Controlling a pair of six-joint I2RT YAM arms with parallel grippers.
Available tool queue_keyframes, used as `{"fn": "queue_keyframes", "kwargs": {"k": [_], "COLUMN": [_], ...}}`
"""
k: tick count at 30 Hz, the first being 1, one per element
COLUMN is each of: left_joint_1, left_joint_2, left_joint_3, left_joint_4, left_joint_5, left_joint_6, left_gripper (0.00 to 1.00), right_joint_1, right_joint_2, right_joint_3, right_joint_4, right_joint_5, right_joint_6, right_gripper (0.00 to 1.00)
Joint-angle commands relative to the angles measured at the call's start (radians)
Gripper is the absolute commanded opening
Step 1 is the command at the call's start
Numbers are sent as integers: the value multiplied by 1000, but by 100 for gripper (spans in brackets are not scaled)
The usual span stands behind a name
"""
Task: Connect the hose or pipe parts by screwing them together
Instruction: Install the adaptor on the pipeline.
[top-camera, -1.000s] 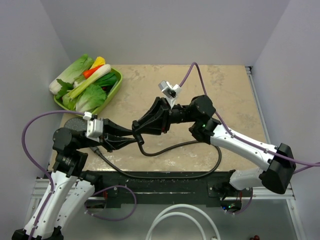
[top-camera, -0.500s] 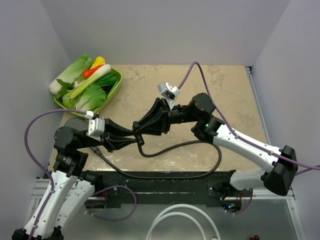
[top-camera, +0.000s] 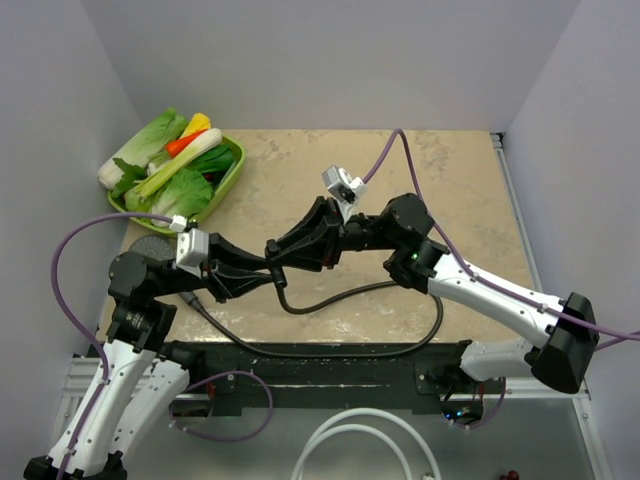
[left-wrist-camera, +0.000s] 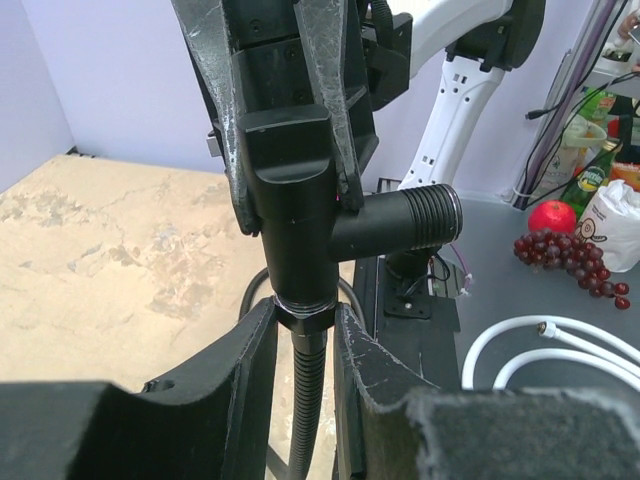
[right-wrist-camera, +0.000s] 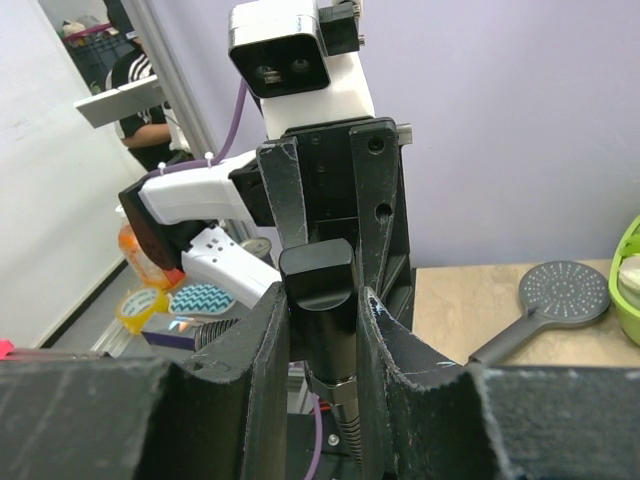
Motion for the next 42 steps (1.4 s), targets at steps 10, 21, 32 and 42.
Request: {"fn": "queue_keyframes", "kwargs": {"k": [10, 21, 32, 42], "left_joint_1": [-3, -3, -3, -3], "left_joint_2": [-15, -15, -18, -17], "left_joint_3": [57, 63, 68, 76], "left_joint_4": [139, 118, 116, 84], "left_joint_5": [-52, -62, -75, -100], "left_joint_6": [-19, 2, 2, 24], "left_gripper": [0, 0, 0, 0], "right_joint_1": [18, 30, 93, 167], "right_joint_2": [7, -3, -12, -39], "right_joint_3": [3, 21, 24, 11], "right_joint_4": [-254, -392, -437, -487], "right_joint_5": [112, 175, 320, 534], "right_joint_6": [-111, -140, -160, -174], "right_gripper": [0, 0, 0, 0]}}
